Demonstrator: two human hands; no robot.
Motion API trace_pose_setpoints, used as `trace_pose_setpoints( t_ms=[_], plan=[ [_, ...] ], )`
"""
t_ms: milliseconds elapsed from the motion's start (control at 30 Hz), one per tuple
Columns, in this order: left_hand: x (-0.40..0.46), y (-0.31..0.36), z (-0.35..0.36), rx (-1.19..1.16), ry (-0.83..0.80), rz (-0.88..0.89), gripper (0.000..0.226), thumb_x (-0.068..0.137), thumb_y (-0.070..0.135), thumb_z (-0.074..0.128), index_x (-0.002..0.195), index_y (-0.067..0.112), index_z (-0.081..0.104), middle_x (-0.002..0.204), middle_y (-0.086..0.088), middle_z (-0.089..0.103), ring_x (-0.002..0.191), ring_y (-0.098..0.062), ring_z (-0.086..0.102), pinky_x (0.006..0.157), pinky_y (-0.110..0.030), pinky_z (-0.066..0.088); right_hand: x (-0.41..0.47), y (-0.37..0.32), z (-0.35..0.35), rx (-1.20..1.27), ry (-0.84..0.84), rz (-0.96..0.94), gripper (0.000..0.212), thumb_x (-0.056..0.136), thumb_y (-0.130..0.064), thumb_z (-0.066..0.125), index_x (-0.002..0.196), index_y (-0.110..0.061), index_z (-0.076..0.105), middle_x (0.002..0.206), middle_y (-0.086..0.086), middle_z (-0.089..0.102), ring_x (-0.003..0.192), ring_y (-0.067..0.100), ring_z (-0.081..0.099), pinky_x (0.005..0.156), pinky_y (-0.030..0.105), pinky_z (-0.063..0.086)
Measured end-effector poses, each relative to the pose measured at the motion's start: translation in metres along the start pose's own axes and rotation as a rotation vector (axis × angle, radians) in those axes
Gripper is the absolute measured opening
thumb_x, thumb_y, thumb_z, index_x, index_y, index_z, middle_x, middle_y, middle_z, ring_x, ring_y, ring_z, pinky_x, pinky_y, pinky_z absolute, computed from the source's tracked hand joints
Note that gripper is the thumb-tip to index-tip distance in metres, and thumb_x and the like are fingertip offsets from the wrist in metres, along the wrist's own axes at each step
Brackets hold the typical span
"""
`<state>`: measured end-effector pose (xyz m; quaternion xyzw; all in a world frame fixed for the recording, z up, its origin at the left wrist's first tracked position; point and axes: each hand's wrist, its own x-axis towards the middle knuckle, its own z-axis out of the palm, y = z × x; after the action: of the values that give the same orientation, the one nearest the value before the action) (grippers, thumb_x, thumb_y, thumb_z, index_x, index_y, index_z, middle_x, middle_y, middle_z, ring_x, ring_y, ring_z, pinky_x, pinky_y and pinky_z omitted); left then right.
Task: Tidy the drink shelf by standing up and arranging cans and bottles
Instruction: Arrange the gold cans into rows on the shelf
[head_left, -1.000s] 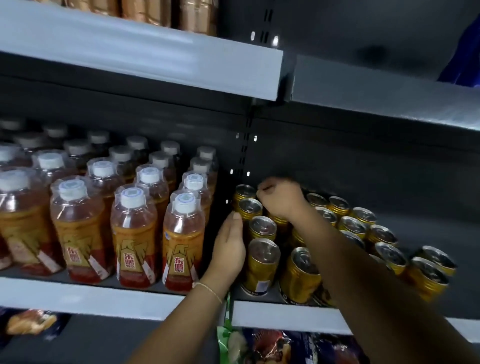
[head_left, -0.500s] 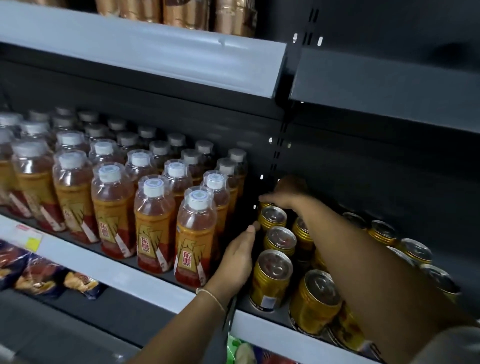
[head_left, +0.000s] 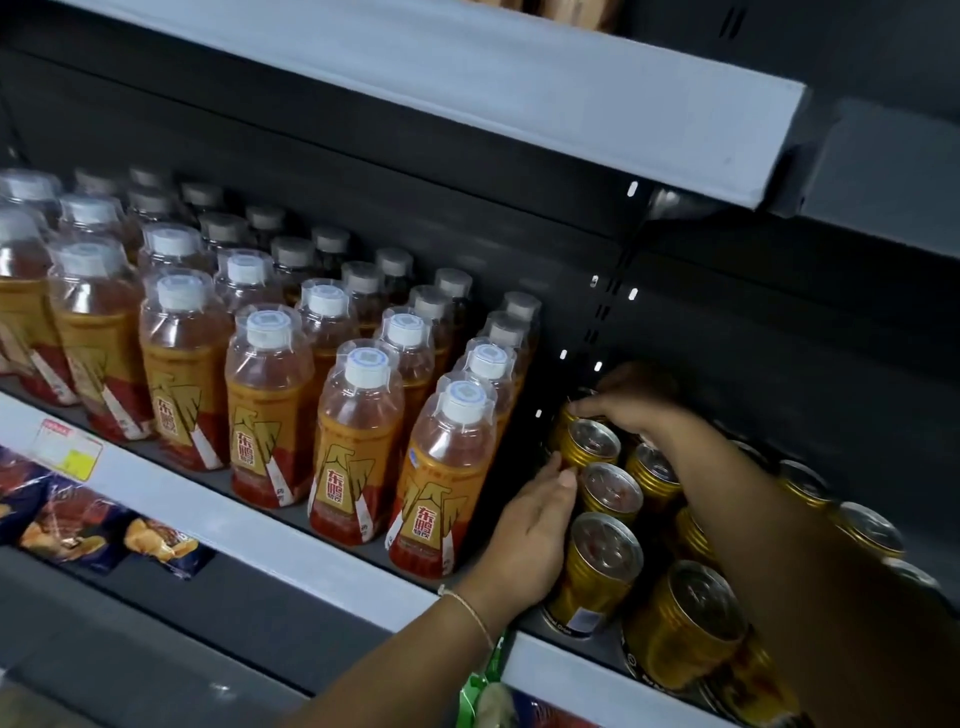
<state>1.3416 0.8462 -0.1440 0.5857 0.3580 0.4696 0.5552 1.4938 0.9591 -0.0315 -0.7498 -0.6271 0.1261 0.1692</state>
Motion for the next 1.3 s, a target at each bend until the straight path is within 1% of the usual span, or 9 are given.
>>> trace_pose_setpoints(
  t_ms=[100,333,467,567,667,867,1033,1200,1300],
  plan=[
    [0.003,0.001,-0.001,0.002,-0.014,-0.002,0.061,0.096,0.060,0.036,0.147,0.029,0.041,0.148,0.025,0.037,0.124,0.026,0.030,0.099,0.000,0.022,-0.006,-0.005,0.001,0.008,0.040,0.006,0.042,0.075,-0.038,0.087,0.095,-0.005,0.072,0.088,0.005,0.068,0.079,0.019,0.063,0.085,0.040,0.058],
    [0.003,0.006,-0.002,-0.035,-0.003,-0.031,0.068,0.089,0.067,0.035,0.145,0.029,0.044,0.149,0.016,0.043,0.135,0.005,0.035,0.116,-0.027,0.024,-0.026,-0.010,-0.008,-0.054,0.050,0.009,0.051,0.087,-0.060,0.068,0.100,-0.011,0.076,0.105,0.005,0.073,0.097,0.023,0.068,0.090,0.037,0.056],
    [-0.001,0.008,-0.003,-0.002,0.189,0.012,0.019,0.096,0.038,0.046,0.106,0.039,0.062,0.110,0.022,0.062,0.103,0.011,0.054,0.089,-0.016,0.040,-0.044,-0.010,-0.025,-0.103,-0.150,-0.020,0.043,0.085,-0.057,0.071,0.099,-0.017,0.064,0.097,0.001,0.064,0.085,0.015,0.061,0.069,0.032,0.051],
    [-0.006,0.004,-0.004,-0.007,0.313,0.020,0.020,0.095,0.012,0.053,0.096,0.031,0.060,0.097,0.014,0.064,0.090,0.005,0.057,0.078,-0.011,0.040,-0.053,-0.011,-0.023,-0.217,-0.222,-0.031,0.046,0.080,-0.055,0.077,0.106,-0.022,0.058,0.091,-0.008,0.054,0.080,0.007,0.051,0.060,0.026,0.039],
    [-0.015,-0.002,-0.002,0.012,0.313,0.028,0.021,0.092,0.007,0.054,0.093,0.027,0.060,0.093,0.012,0.065,0.086,0.007,0.058,0.072,-0.001,0.039,-0.053,-0.011,-0.016,-0.183,-0.181,-0.029,0.046,0.078,-0.049,0.081,0.106,-0.024,0.055,0.091,-0.007,0.054,0.080,0.008,0.051,0.060,0.027,0.038],
    [-0.014,-0.004,-0.005,-0.002,0.193,-0.102,0.020,0.096,0.014,0.051,0.099,0.031,0.062,0.102,0.018,0.063,0.099,0.000,0.058,0.082,-0.013,0.042,-0.056,-0.007,-0.014,-0.065,-0.161,-0.043,0.049,0.073,-0.037,0.088,0.110,-0.026,0.058,0.104,-0.003,0.061,0.096,0.016,0.059,0.071,0.029,0.046],
    [-0.008,0.006,-0.005,-0.051,0.115,-0.163,0.040,0.100,0.028,0.050,0.140,0.026,0.049,0.131,0.009,0.053,0.125,-0.012,0.048,0.112,-0.035,0.036,-0.058,-0.007,-0.011,0.039,-0.134,-0.037,0.058,0.068,-0.026,0.092,0.116,-0.022,0.060,0.112,0.000,0.063,0.104,0.020,0.062,0.089,0.035,0.053],
    [-0.003,0.010,-0.005,-0.050,0.062,-0.160,0.045,0.102,0.037,0.043,0.146,0.025,0.042,0.143,0.007,0.047,0.127,-0.006,0.042,0.106,-0.024,0.030,-0.061,-0.001,-0.009,0.068,-0.068,-0.006,0.056,0.066,-0.030,0.094,0.109,-0.025,0.058,0.112,-0.001,0.061,0.104,0.019,0.061,0.092,0.037,0.054],
    [-0.005,0.013,-0.005,-0.041,0.041,-0.160,0.046,0.103,0.040,0.041,0.146,0.024,0.042,0.146,0.006,0.047,0.130,-0.007,0.042,0.112,-0.027,0.029,-0.065,0.000,-0.006,0.108,-0.040,-0.019,0.056,0.067,-0.027,0.093,0.112,-0.020,0.060,0.114,0.002,0.061,0.106,0.020,0.061,0.095,0.039,0.054]
  ],
)
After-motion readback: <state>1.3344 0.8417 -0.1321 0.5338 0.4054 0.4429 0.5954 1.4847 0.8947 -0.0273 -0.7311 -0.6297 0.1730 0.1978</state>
